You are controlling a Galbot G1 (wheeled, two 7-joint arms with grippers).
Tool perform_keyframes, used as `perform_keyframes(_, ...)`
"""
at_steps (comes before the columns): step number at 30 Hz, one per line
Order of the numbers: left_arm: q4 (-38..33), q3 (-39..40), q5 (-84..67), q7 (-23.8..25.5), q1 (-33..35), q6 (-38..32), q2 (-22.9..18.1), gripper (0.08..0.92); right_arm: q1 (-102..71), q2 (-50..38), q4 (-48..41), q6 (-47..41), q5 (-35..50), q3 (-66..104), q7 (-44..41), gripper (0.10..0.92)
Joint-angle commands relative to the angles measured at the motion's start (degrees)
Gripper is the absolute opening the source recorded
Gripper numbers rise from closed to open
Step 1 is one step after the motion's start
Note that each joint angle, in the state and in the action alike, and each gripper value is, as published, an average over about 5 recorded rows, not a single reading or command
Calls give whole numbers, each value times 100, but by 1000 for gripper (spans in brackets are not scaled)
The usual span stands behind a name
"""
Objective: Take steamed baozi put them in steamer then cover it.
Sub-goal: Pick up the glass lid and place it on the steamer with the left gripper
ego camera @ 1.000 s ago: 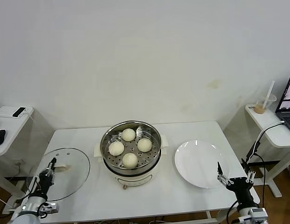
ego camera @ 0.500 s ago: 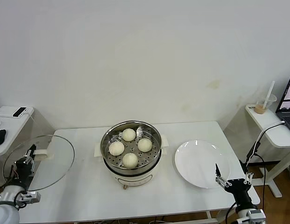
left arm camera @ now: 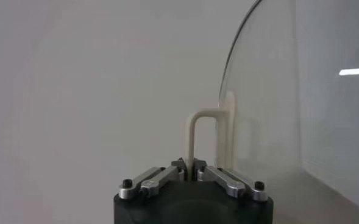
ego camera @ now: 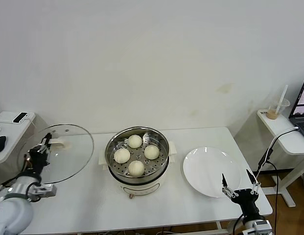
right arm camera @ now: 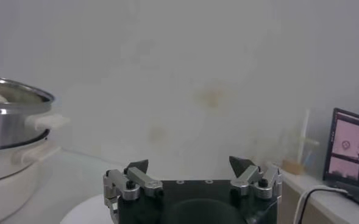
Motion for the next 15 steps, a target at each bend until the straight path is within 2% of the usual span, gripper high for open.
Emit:
perform_keyframes(1, -428, 2055, 127, 465, -1351, 1189, -280, 145, 150, 66, -106, -24, -246, -240, 3, 823)
perform_keyframes(7, -157, 2729, 892, 821, -1894, 1377, -852, 145, 368, 236, -358, -26, -530, -577, 12, 823)
perform_keyframes(15, 254, 3112, 1382, 901, -2197, 1386, -1392, 145, 484, 352, -687, 22, -764, -824, 26, 823)
